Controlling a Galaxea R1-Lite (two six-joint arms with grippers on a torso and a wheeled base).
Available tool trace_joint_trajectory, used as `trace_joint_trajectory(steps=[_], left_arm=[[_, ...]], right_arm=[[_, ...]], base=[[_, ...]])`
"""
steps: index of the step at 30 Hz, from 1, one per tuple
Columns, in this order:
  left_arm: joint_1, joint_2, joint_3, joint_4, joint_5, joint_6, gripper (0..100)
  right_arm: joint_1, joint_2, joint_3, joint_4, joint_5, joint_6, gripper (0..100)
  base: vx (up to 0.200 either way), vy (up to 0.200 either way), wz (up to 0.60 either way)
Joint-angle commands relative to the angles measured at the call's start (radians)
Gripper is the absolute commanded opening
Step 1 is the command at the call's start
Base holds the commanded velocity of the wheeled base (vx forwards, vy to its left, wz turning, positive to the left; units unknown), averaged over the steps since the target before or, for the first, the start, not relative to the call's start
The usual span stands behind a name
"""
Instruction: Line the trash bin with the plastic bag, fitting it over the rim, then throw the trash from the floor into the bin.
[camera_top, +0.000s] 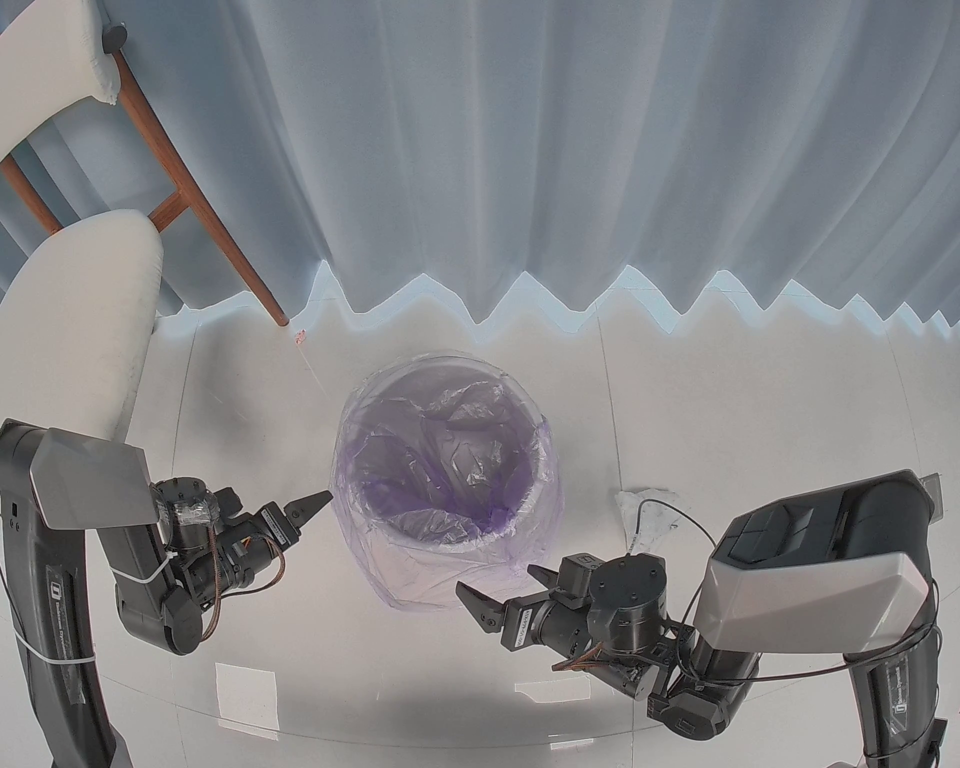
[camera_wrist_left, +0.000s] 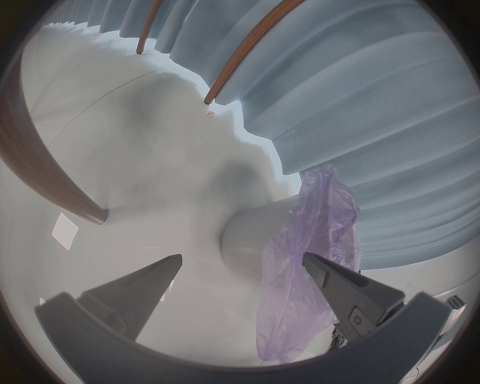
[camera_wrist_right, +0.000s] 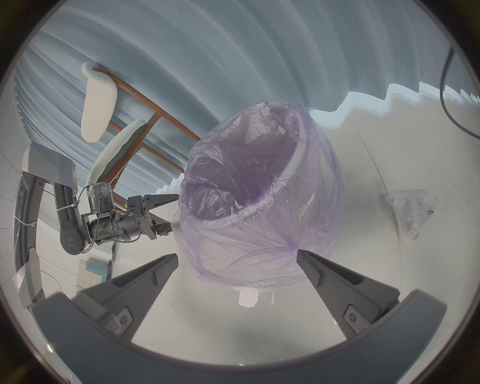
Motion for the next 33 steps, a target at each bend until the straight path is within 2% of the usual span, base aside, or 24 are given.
trace_joint_trajectory(steps=[1, 13, 22, 27, 33], left_arm=[[-0.005, 0.026, -0.033, -0.001, 0.000, -0.004, 100], [-0.042, 0.055, -0.075, -0.001, 0.001, -0.004, 100], [-0.028, 0.132, -0.140, -0.001, 0.004, -0.004, 100], [-0.006, 0.196, -0.230, 0.001, 0.069, -0.018, 100], [0.014, 0.240, -0.283, 0.001, 0.086, -0.040, 100]], right_arm=[[0.001, 0.003, -0.001, 0.000, 0.000, 0.000, 100], [0.001, 0.011, -0.004, -0.002, 0.000, -0.002, 100], [0.001, 0.015, -0.004, -0.002, 0.000, 0.000, 100], [0.000, 0.015, -0.006, 0.000, 0.000, -0.002, 100], [-0.002, 0.017, -0.013, 0.000, 0.000, -0.002, 100]], base=[[0.000, 0.000, 0.00], [0.000, 0.000, 0.00], [0.000, 0.000, 0.00], [0.000, 0.000, 0.00], [0.000, 0.000, 0.00]])
